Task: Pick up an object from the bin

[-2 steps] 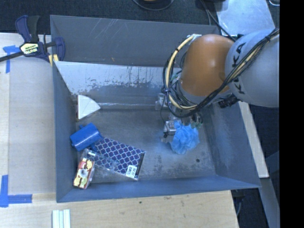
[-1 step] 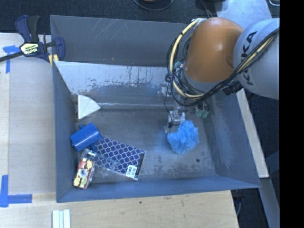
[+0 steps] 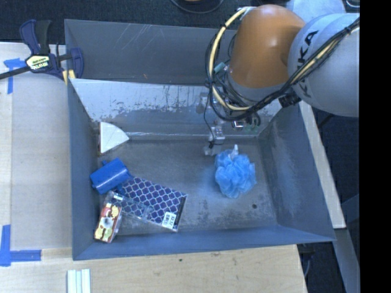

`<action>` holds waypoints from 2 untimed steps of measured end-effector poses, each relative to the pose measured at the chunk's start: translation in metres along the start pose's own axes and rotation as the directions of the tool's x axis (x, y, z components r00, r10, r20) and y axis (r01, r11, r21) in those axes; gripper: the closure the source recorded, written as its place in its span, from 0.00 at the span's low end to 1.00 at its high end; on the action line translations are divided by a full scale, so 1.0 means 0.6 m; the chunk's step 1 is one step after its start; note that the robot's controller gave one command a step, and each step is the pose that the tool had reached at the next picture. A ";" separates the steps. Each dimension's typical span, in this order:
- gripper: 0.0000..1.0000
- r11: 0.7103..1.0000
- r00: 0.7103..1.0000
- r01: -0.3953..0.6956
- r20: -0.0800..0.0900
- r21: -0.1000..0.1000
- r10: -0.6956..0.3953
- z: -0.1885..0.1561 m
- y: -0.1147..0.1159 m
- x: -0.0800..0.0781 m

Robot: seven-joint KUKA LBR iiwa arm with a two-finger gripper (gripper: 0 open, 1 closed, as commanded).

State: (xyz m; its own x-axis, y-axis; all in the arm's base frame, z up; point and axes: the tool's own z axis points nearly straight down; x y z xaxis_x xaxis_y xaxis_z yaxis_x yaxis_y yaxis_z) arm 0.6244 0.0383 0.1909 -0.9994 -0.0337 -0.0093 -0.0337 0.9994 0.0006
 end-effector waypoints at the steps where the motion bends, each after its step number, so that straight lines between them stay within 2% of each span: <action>1: 0.00 0.997 0.997 -0.077 -0.006 0.003 0.077 0.037 -0.087 0.006; 2: 0.00 1.000 1.000 0.017 0.000 0.000 -0.017 0.122 -0.140 0.053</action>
Offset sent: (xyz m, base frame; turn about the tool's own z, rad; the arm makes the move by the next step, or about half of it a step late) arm -0.0278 -0.0830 -0.0723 -0.0194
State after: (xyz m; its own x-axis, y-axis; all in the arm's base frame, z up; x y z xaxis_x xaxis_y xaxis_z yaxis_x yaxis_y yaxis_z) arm 0.5962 -0.0465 0.1172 -0.9987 -0.0502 -0.0089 -0.0502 0.9987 0.0007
